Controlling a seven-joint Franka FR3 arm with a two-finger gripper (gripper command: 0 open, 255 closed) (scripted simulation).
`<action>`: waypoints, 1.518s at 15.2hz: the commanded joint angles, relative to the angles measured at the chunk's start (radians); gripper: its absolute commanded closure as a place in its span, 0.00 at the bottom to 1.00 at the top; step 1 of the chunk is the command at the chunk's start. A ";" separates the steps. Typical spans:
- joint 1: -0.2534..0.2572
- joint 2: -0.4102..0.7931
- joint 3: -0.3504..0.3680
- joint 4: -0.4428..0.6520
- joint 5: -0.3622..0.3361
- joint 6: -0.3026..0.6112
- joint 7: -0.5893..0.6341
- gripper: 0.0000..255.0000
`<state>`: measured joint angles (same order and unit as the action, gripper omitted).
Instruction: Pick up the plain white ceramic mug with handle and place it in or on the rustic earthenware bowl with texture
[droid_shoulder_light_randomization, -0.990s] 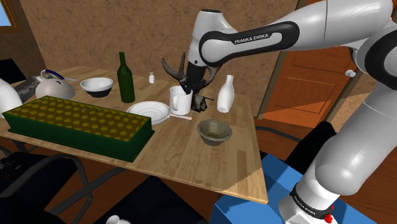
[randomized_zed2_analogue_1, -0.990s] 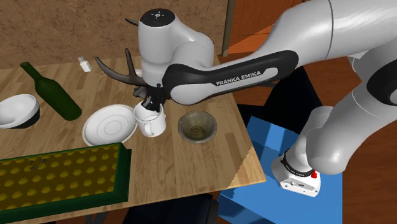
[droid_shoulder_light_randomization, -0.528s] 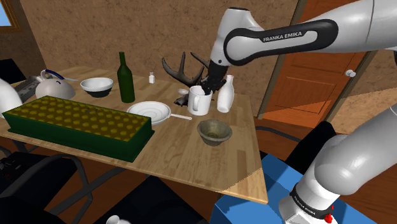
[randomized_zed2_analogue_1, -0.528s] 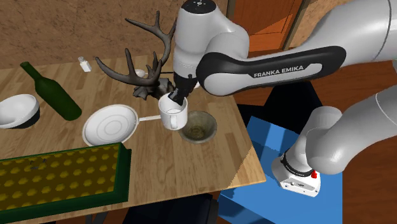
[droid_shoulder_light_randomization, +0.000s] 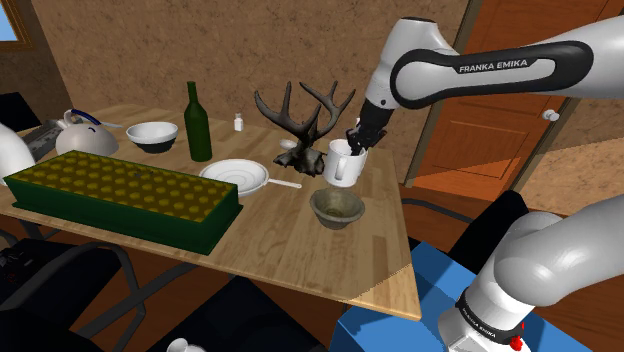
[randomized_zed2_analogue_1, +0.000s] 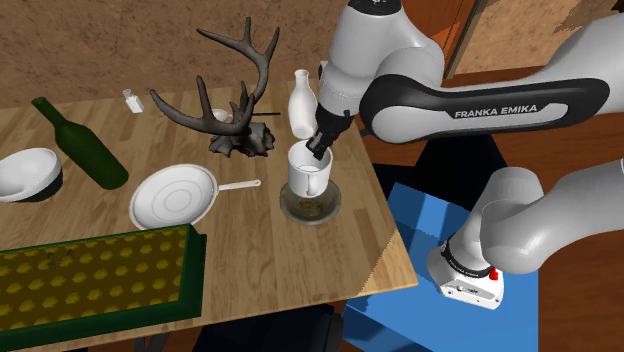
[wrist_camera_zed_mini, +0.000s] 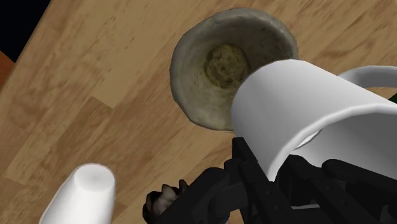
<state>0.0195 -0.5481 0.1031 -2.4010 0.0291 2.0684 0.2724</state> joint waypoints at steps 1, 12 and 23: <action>0.000 -0.003 0.000 -0.026 0.001 0.024 -0.001 1.00; 0.001 0.032 0.007 -0.150 0.002 0.182 0.003 1.00; 0.001 0.047 0.009 -0.180 0.002 0.227 0.004 1.00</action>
<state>0.0206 -0.5006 0.1124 -2.5808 0.0314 2.2956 0.2766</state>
